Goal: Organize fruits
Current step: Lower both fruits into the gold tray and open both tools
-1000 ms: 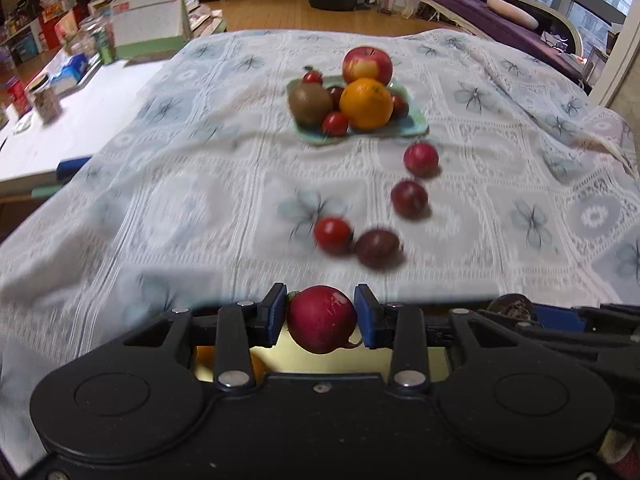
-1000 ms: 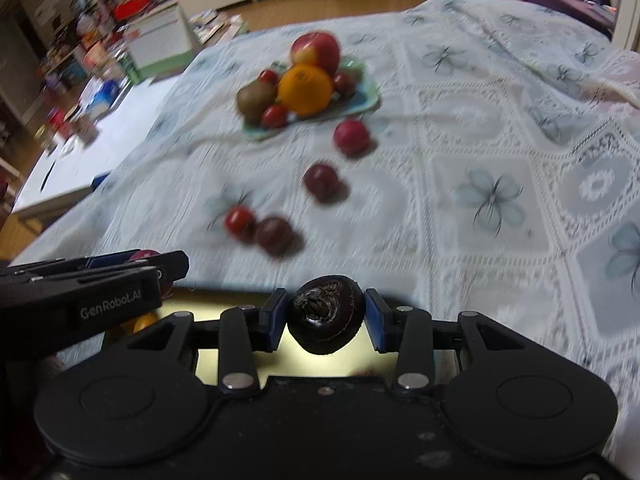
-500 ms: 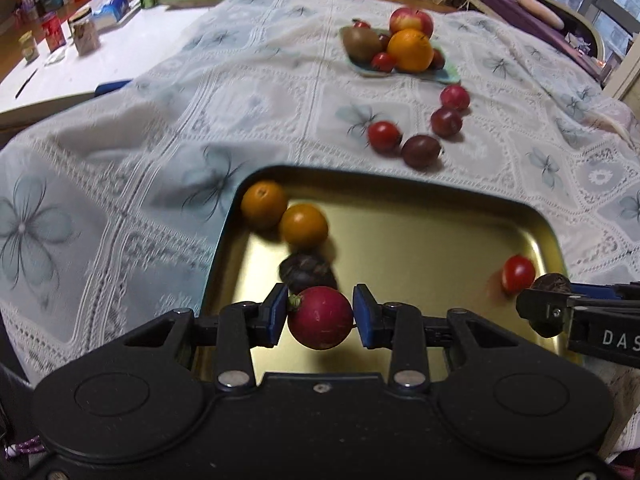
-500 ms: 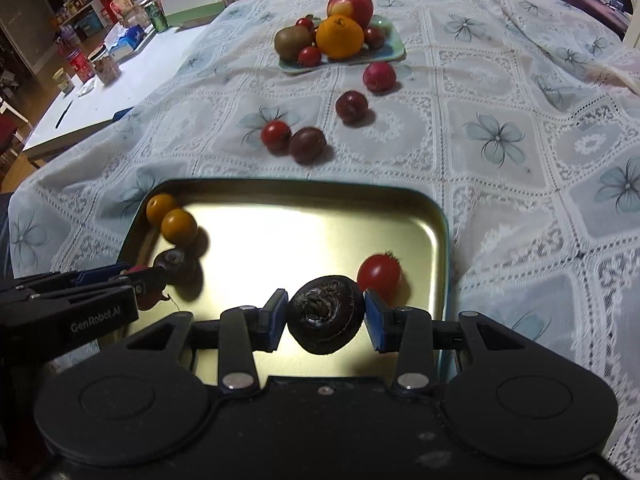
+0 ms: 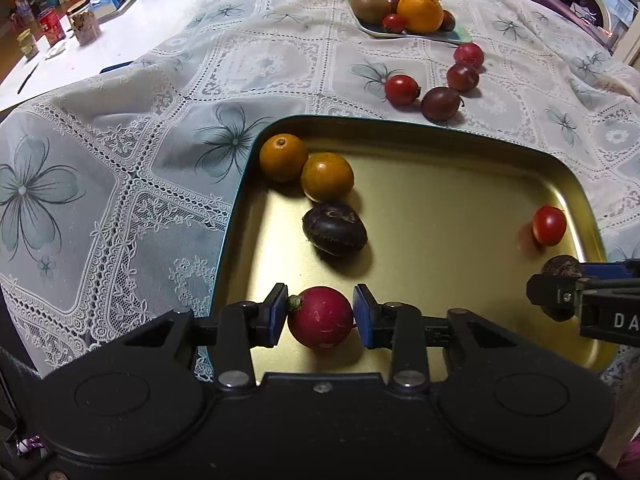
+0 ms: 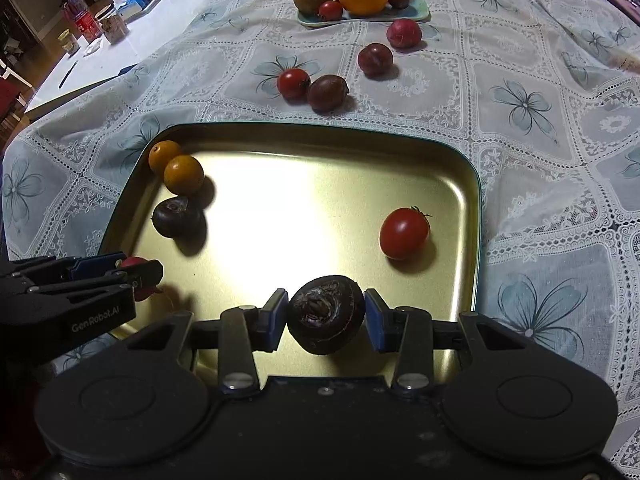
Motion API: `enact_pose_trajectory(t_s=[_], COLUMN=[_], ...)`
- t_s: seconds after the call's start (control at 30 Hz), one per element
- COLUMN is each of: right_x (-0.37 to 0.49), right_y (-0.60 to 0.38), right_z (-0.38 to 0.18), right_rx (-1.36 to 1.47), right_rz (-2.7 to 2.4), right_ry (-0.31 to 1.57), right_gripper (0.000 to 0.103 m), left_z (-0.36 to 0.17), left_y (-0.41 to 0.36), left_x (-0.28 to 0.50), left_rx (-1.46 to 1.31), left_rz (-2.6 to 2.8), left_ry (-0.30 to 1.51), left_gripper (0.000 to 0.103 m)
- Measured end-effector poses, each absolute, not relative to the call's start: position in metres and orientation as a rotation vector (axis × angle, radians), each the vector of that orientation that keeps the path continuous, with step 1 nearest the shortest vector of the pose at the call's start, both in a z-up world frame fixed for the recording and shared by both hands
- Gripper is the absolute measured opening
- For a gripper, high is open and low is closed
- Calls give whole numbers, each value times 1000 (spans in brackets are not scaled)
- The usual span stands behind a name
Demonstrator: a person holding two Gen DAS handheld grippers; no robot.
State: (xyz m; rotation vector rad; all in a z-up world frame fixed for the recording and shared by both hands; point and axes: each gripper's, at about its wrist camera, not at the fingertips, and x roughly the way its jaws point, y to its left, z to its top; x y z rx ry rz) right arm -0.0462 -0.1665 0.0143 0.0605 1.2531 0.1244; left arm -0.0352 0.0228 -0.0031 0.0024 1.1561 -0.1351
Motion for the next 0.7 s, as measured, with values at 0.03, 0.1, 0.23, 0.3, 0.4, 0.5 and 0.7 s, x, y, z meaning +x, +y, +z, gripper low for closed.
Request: enact_pose_trajectory(t_s=[0.03,0.1,0.23,0.3,0.4,0.5,0.7], right_x=[-46,-46,-45,-45,-45,-46,-46], right_y=[-167,-168,-168,-168,-168,-168,-169], right_z=[15,15,14,15,15,16,15], right_rx=[63,64,93,88,91,88,89], right_rz=[124,123,143,140,142,142,140], right_ry=[1246,1239,1250,1244,1244,1240,1244], right_gripper=[43,43,43,43,43,43,43], left_z=[-3,-2,4,5,4,4,4], left_y=[23,24,23,22,21,20,19], left_x=[-35,-37,-39,-38,-39,-38,-38], left_rx=[0,5,23,21,26,24,28], left_rz=[-135,-133,-125,-131,-131,-129,-122], left_ry=[1154,1137,1107,1109,1111,1116,1112], left_gripper=[44,44,48,49,49,49,49])
